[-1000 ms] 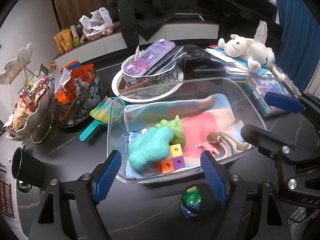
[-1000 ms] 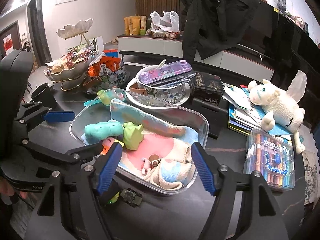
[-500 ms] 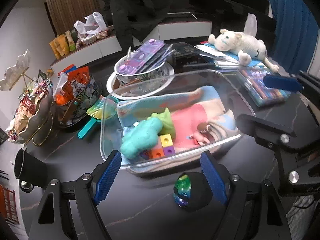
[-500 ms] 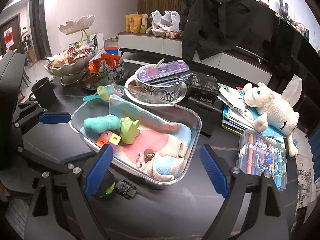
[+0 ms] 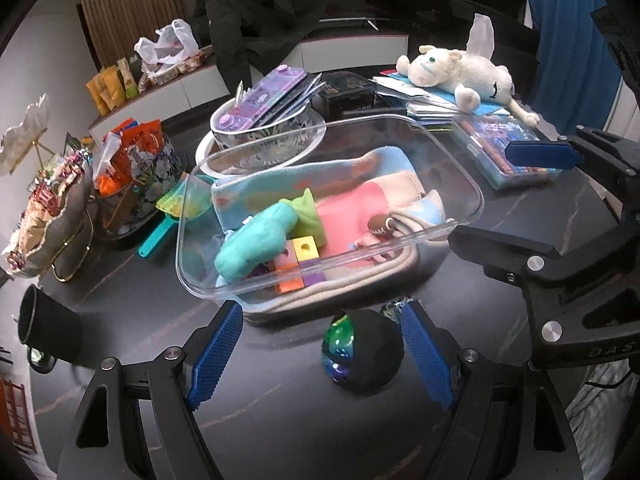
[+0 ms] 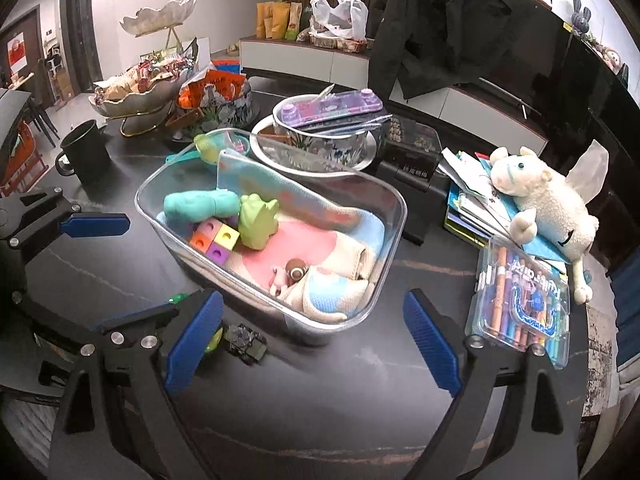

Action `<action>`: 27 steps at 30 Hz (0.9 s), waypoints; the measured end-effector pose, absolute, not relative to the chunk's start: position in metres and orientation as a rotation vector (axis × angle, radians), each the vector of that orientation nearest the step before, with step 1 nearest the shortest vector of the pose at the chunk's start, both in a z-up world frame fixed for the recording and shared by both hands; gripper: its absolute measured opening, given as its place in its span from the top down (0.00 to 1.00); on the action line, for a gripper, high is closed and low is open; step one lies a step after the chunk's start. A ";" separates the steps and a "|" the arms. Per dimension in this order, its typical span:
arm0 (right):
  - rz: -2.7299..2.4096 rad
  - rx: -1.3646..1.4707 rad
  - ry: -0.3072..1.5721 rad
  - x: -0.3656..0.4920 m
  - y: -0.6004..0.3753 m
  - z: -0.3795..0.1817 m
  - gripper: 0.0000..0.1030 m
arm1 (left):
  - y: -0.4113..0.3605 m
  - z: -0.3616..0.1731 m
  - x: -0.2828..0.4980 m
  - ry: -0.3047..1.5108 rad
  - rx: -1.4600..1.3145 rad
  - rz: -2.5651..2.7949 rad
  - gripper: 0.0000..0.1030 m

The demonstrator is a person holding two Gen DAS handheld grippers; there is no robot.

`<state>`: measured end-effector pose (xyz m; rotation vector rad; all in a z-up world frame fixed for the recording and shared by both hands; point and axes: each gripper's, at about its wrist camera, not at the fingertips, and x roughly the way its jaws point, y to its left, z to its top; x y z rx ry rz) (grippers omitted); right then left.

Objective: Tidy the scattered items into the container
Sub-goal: 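Lower the left tool and close it on the black ball with green dome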

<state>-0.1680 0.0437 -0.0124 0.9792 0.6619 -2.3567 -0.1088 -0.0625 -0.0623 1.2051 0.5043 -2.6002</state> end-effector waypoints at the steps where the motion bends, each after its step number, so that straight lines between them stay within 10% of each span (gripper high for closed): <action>1: -2.353 0.988 0.658 -0.169 0.045 -0.014 0.13 | -0.062 -0.064 -0.108 0.515 1.207 -2.596 0.24; 27: -2.258 1.106 0.718 -0.169 0.051 -0.041 0.13 | -0.043 -0.090 -0.118 0.563 1.328 -2.610 0.24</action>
